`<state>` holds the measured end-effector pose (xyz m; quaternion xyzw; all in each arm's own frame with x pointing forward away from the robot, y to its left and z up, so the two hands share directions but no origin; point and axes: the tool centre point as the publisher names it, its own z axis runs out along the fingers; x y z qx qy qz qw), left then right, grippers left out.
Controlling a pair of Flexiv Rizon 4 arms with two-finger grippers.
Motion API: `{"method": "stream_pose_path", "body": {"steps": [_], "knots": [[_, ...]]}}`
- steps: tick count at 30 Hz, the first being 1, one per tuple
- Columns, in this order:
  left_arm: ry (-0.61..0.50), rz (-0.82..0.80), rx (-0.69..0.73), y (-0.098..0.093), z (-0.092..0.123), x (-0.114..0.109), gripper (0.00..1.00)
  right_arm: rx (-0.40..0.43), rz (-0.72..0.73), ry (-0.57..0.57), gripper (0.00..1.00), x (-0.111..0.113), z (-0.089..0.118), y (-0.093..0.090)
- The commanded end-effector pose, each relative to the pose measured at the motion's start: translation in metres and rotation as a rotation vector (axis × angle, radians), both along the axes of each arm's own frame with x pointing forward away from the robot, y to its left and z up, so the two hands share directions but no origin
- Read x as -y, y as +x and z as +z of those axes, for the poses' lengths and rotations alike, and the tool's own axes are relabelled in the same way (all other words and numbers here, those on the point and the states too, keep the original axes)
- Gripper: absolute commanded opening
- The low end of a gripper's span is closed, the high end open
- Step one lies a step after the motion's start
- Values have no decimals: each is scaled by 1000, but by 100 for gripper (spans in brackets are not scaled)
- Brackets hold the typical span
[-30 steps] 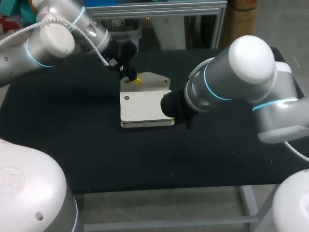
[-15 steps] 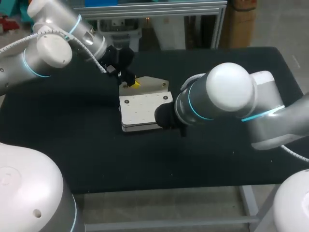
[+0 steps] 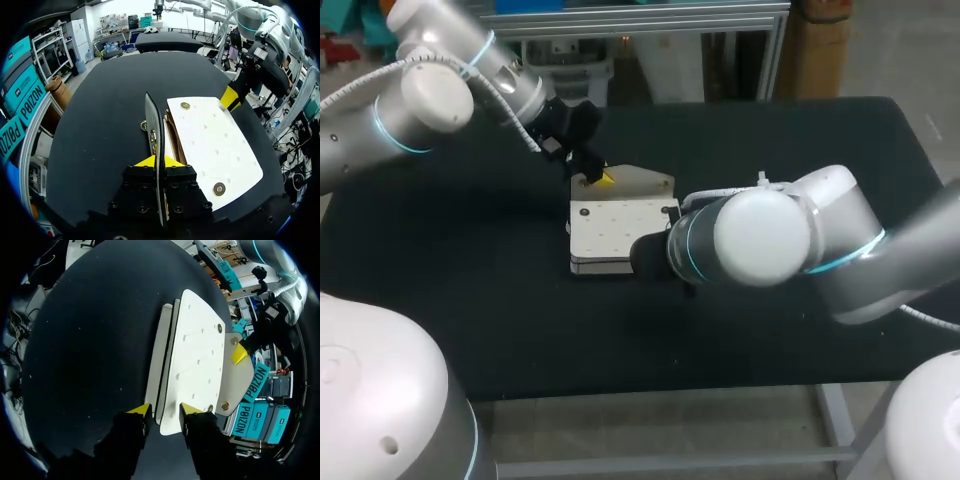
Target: Pick up the bag, open it, inspect its contents, close it, and place it on the opposite side
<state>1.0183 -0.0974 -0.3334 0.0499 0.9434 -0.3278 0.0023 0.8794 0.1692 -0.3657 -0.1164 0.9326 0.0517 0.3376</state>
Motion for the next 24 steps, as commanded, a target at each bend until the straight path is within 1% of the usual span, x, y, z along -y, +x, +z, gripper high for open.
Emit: {"method": "stream_pose_path", "body": {"steps": [1,5,10,14,18,24], "knots": [[-6,-24,-24,7,-7,1,0,28,-12,-7,38,-6,-7,6],[-15,-36,-35,6,-8,1,0,49,-28,-25,38,-8,-11,11],[-13,-45,-40,6,-9,1,0,62,-39,-18,39,-8,-12,17],[-11,-54,-52,5,-11,2,0,80,-48,-19,38,-10,-11,20],[-8,-65,-61,5,-12,3,0,96,-58,-21,35,-10,-9,23],[-7,-83,-72,2,-15,3,0,118,-73,-16,35,-10,-9,28]]}}
